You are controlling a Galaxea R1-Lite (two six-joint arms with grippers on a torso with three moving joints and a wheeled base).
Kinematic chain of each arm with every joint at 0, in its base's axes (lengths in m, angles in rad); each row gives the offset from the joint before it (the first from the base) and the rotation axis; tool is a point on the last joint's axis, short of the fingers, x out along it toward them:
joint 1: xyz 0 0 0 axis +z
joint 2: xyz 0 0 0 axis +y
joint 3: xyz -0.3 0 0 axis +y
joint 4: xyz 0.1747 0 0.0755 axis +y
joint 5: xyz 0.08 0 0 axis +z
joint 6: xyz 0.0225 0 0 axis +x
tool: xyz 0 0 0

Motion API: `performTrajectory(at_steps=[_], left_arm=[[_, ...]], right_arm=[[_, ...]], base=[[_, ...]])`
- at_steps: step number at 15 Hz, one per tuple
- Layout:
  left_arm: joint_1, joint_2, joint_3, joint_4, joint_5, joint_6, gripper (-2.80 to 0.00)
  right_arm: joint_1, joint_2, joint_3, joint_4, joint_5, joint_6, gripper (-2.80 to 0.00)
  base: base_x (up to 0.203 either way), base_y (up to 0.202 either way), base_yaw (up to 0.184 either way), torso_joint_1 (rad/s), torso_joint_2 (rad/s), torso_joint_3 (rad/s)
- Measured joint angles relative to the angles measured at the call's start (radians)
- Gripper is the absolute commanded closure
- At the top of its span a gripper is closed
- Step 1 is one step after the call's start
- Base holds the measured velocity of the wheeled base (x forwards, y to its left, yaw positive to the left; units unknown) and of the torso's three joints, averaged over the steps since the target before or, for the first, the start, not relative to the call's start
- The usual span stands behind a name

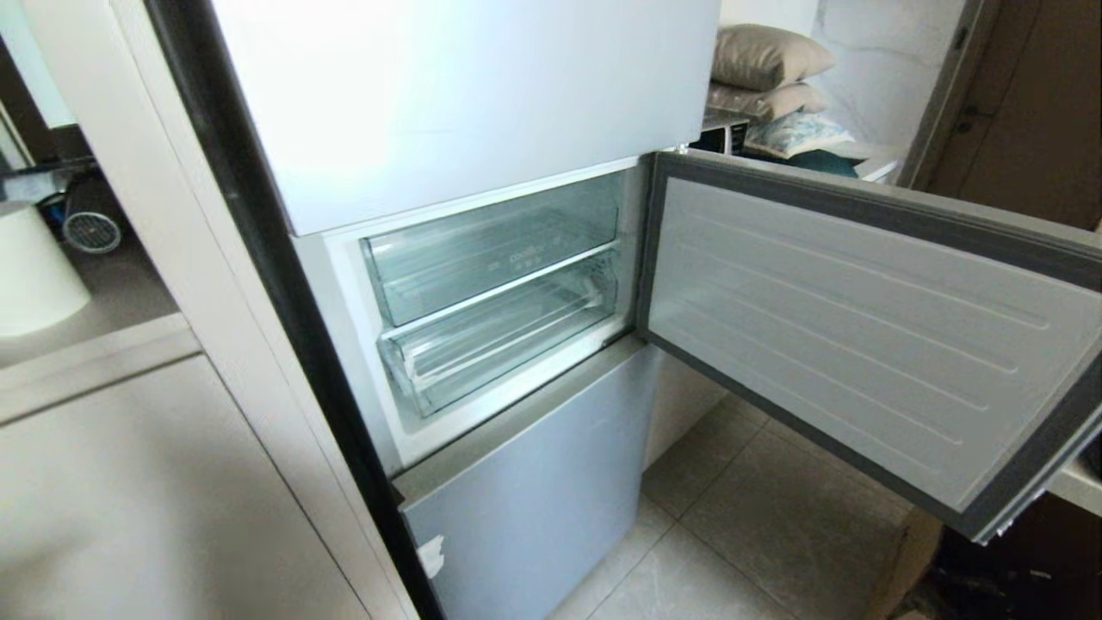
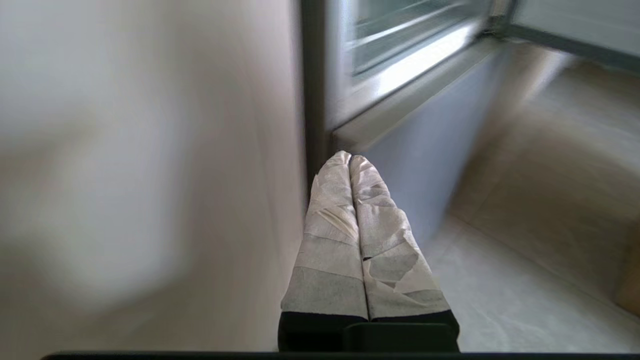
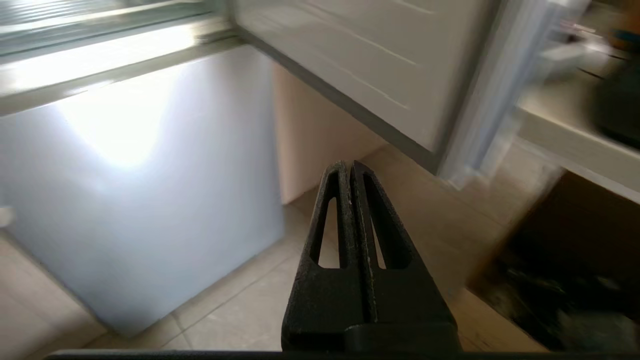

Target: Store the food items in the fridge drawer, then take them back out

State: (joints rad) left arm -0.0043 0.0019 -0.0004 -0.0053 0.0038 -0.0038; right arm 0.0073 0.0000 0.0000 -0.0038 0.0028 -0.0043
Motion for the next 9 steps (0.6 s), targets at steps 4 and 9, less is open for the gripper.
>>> performTrajectory(at_steps=[4, 9], left_arm=[[0.000, -0.001, 0.000, 0.000, 0.000, 0.000, 0.00], [0.000, -0.001, 0.000, 0.000, 0.000, 0.000, 0.00]], right_arm=[[0.000, 0.000, 0.000, 0.000, 0.000, 0.000, 0.00], [0.000, 0.000, 0.000, 0.000, 0.000, 0.000, 0.00]], base=[[0.001, -0.010, 0.176, 0.003, 0.00, 0.002], [0.000, -0.009, 0.176, 0.002, 0.00, 0.000]])
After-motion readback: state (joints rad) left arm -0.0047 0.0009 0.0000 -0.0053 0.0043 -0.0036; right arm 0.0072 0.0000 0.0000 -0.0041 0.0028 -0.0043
